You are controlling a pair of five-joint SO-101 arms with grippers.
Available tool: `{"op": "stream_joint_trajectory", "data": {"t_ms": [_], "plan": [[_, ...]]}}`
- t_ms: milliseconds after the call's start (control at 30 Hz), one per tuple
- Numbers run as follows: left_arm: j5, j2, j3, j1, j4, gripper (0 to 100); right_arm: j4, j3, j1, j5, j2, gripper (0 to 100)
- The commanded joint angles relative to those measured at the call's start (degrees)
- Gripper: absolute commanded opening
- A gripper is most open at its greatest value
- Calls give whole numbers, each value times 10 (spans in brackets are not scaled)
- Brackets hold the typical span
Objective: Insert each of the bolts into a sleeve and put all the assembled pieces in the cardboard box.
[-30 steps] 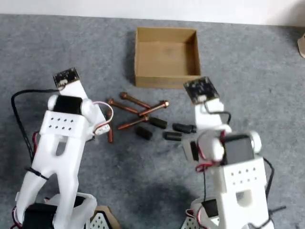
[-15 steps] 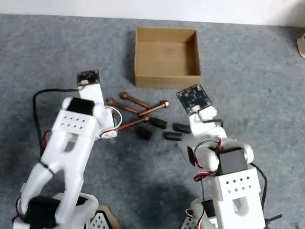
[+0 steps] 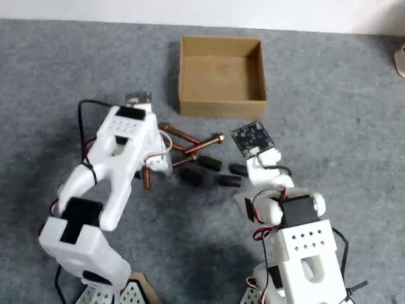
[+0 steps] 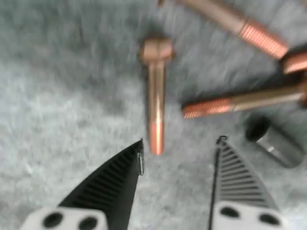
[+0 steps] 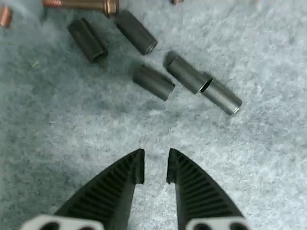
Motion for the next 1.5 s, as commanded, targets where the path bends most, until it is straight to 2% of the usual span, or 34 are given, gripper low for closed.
{"op": "stream_joint_trajectory", "data": {"t_ms": [0, 167, 500, 600, 733, 967, 1300, 1467], "plan": [[-4, 0, -54, -20, -6, 197, -19, 7, -4, 7, -10, 90], [-33, 3, -52, -36, -58, 196, -19, 9, -4, 7, -10, 90], [-36, 5, -51, -39, -62, 196, -30, 10, -4, 7, -10, 90], [-56, 5, -51, -38, -59, 196, -31, 19, -4, 7, -10, 90], [-63, 5, -31, -42, -62, 196, -68, 51, -3, 8, -10, 90], [-63, 5, 45, -41, -173, 196, -79, 63, -4, 8, -10, 90], [-63, 7, 56, -78, -177, 196, -79, 66, -4, 8, -10, 90], [-63, 70, 57, -90, -195, 196, -79, 66, -4, 8, -10, 90]]}}
